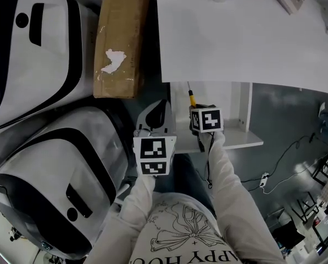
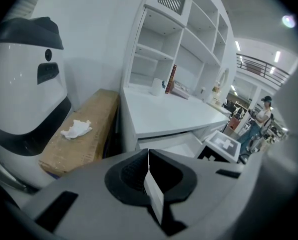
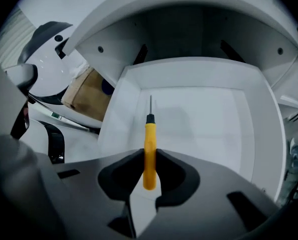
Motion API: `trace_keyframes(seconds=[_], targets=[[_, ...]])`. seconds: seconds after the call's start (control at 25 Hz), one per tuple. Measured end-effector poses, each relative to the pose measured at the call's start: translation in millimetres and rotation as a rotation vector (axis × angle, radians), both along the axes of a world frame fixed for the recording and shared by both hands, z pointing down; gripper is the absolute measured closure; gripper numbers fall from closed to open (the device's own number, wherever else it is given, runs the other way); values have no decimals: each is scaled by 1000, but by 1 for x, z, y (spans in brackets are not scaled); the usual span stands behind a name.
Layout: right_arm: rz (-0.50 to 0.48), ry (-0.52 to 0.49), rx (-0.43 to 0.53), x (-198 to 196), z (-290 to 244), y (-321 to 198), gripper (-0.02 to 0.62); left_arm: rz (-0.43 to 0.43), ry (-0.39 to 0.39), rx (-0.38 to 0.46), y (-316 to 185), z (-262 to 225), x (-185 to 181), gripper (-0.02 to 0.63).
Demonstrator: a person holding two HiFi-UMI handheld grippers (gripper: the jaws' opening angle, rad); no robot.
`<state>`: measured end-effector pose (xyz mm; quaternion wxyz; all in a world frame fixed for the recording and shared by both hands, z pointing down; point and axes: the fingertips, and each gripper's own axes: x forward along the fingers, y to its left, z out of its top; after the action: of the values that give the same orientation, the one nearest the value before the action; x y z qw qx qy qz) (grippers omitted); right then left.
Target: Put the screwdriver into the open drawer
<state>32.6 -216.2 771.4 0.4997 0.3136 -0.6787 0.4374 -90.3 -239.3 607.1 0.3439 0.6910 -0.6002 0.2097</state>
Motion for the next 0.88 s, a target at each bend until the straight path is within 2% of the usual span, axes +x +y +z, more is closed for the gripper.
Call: trace_keyframes(seconds=[0.56,0.88], targets=[[-142,79,-68,3,44,9,526,-18,7,-25,-1,17,-3,600],[-163,74,-75,2,47,11,518,-23,1,-31,2,18,-4,600]])
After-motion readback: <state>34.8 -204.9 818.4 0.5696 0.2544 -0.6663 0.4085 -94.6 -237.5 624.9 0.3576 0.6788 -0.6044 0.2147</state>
